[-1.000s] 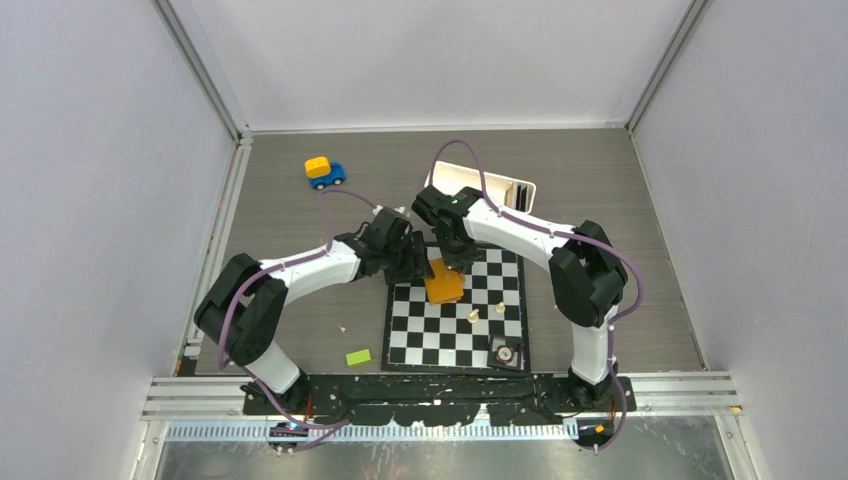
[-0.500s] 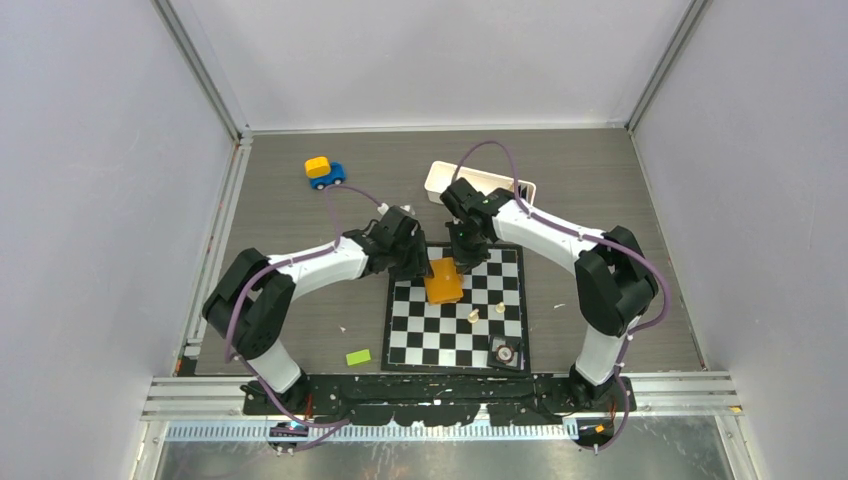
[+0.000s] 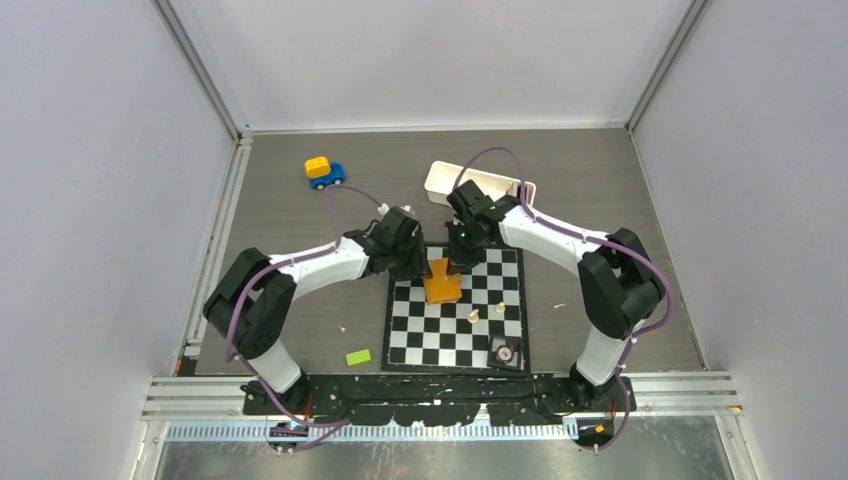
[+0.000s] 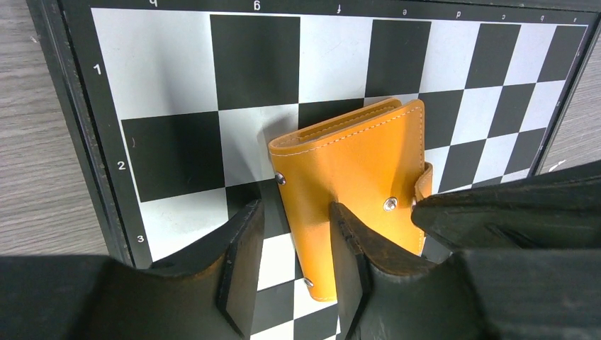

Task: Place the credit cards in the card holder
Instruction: Close the card holder at the center of the board.

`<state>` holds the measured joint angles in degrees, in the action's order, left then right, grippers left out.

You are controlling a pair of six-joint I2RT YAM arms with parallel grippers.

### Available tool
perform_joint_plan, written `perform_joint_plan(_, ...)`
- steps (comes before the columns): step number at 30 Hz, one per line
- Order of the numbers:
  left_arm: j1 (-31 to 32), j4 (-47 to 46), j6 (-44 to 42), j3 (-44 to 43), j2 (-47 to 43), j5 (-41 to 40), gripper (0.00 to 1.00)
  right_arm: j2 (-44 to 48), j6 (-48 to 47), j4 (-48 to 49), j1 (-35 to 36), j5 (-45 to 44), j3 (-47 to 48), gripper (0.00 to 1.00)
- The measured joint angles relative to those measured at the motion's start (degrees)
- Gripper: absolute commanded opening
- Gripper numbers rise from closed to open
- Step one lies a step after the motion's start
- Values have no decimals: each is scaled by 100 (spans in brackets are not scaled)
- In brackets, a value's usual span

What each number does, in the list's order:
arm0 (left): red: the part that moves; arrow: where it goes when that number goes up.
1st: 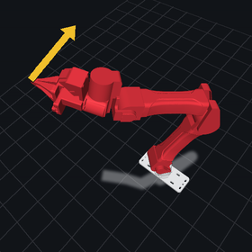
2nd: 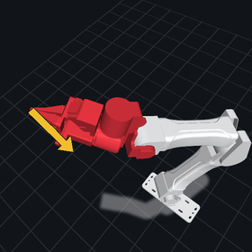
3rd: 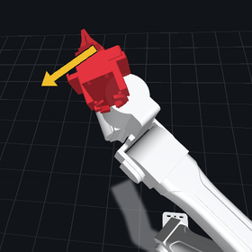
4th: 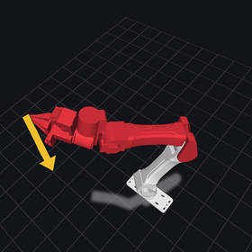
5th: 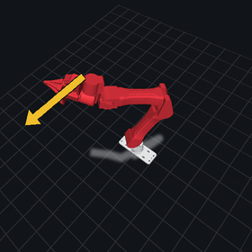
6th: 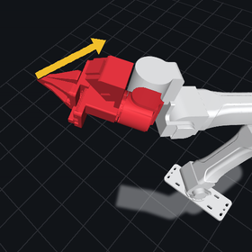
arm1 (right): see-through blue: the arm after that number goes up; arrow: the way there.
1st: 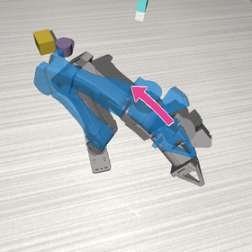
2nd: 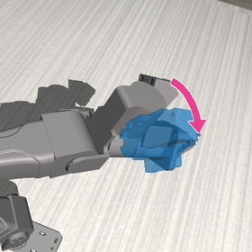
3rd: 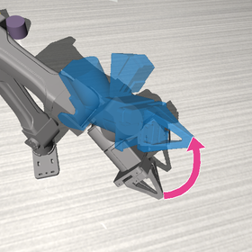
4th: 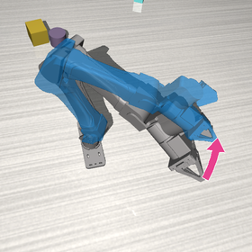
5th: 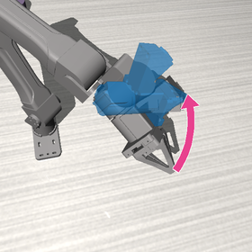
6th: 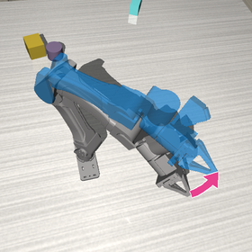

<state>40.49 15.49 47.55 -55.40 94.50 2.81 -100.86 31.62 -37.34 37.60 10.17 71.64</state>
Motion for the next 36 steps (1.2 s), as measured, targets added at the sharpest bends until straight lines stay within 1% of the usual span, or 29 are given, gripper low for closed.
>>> perform_joint_plan(16,7,-11,7,2,11,4,37,109,46,227,-24,389,-101,0)
perform_joint_plan(36,7,-24,20,0,26,22,36,-46,111,409,-33,511,-188,0)
